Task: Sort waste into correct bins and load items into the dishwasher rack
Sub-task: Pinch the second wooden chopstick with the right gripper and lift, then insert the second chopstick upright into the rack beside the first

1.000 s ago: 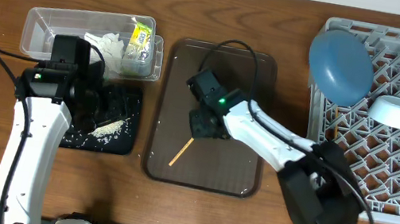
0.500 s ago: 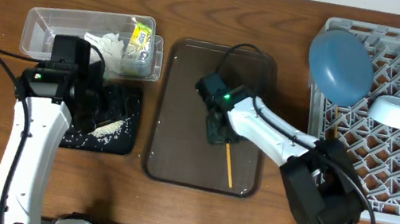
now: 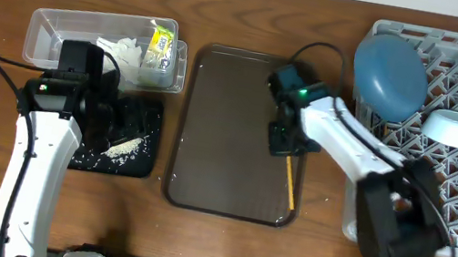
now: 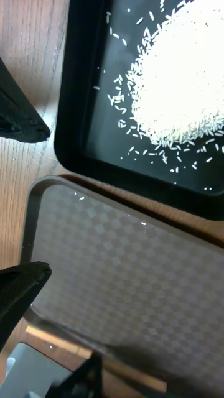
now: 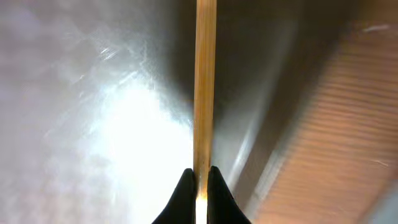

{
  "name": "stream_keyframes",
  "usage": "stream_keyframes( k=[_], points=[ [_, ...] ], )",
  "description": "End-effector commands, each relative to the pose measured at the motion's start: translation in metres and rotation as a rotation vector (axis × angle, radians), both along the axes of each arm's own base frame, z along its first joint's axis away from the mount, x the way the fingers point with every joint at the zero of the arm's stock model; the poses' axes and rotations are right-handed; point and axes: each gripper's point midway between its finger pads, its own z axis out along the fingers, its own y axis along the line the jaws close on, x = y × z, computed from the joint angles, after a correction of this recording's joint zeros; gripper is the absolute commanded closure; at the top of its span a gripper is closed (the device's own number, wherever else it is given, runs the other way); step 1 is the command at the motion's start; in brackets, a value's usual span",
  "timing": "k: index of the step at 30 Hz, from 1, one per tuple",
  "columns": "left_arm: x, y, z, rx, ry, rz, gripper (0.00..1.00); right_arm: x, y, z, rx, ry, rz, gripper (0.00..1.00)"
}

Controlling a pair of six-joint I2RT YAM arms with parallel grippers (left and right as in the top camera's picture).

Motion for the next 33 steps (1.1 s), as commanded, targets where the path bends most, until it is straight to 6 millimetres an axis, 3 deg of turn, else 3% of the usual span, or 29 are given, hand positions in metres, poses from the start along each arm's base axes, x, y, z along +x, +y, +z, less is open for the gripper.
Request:
stream_keyframes(
  k=[1,6,11,20,25,33],
  points=[
    [0.000,0.003,0.002,0.015,-0.007,0.002,0.35,0.017,-0.006,0.067,0.076,-0.155,0.066,0.99],
    [0.000,0.003,0.002,0.015,-0.008,0.002,0.35,0.017,-0.047,0.118,0.076,-0.254,0.067,0.99],
    [0.000,0.003,0.002,0.014,-0.008,0.002,0.35,0.019,-0.106,0.138,0.015,-0.292,-0.019,0.99],
    [0.000,0.003,0.002,0.014,-0.008,0.002,0.35,0.012,-0.201,0.118,-0.117,-0.204,-0.159,0.99],
    [0.001,0.003,0.002,0.015,-0.011,0.002,0.35,0.010,-0.220,0.102,-0.130,-0.149,-0.186,0.99],
    [0.001,0.003,0.002,0.015,-0.011,0.002,0.35,0.009,-0.229,0.067,-0.163,-0.035,-0.188,0.99]
  ],
)
